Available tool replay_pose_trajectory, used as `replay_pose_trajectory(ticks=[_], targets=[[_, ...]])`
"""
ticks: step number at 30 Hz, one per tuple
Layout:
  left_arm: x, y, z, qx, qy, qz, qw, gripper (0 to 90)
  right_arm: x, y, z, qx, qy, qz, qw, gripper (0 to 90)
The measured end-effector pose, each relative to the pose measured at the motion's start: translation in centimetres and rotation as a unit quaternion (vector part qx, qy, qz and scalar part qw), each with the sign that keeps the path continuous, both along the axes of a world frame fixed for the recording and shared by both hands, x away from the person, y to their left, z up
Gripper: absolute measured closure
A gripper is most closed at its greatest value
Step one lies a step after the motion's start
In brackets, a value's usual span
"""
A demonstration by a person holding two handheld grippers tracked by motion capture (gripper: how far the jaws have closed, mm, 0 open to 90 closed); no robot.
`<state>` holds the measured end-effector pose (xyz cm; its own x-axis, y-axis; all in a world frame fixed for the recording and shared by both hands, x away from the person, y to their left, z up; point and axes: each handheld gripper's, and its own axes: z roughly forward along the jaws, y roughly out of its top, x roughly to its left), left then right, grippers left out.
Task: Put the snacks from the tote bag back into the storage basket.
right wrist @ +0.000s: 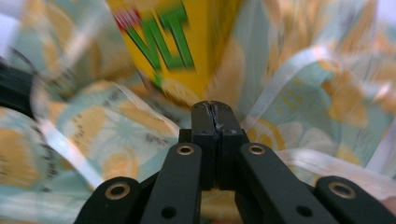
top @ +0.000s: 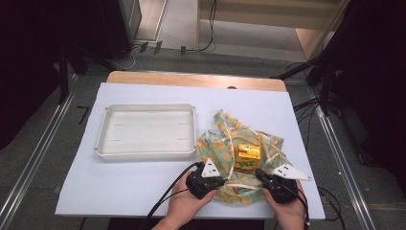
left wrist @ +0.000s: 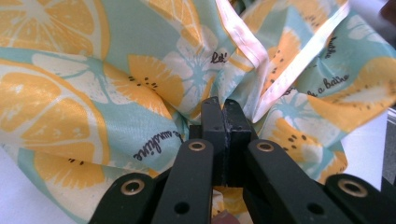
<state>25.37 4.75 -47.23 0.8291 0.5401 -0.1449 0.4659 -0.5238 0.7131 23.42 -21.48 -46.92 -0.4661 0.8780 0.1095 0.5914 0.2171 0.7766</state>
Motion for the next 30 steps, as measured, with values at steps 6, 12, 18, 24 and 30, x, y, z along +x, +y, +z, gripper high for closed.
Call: replay_pose_trajectory(ticks=[6, 12, 18, 24, 30], targets=[[0.4, 0.9, 1.6, -0.05, -0.029, 0.025, 0.998, 77.2, 0.5, 0.4, -1.2, -0.017, 0.045, 0.004, 0.9988, 89.1], [0.8, 1.6, 3.7, -0.107, -0.074, 0.072, 0.9888, 58.9, 0.4, 0.5, -1.2, -0.023, 0.041, 0.006, 0.9989, 89.5], [1.4, 0.3, 4.4, -0.132, -0.068, 0.063, 0.9869, 42.7, 0.3, 0.6, -1.2, -0.026, 0.038, 0.008, 0.9989, 90.0], [2.1, -0.9, 2.0, -0.06, -0.041, 0.046, 0.9963, 77.1, 0.2, 0.5, -1.2, -0.022, 0.04, 0.011, 0.9989, 89.7], [1.6, -0.6, -0.2, -0.007, -0.016, 0.042, 0.999, 88.4, 0.2, 0.2, -1.2, -0.019, 0.041, 0.015, 0.9989, 87.7]])
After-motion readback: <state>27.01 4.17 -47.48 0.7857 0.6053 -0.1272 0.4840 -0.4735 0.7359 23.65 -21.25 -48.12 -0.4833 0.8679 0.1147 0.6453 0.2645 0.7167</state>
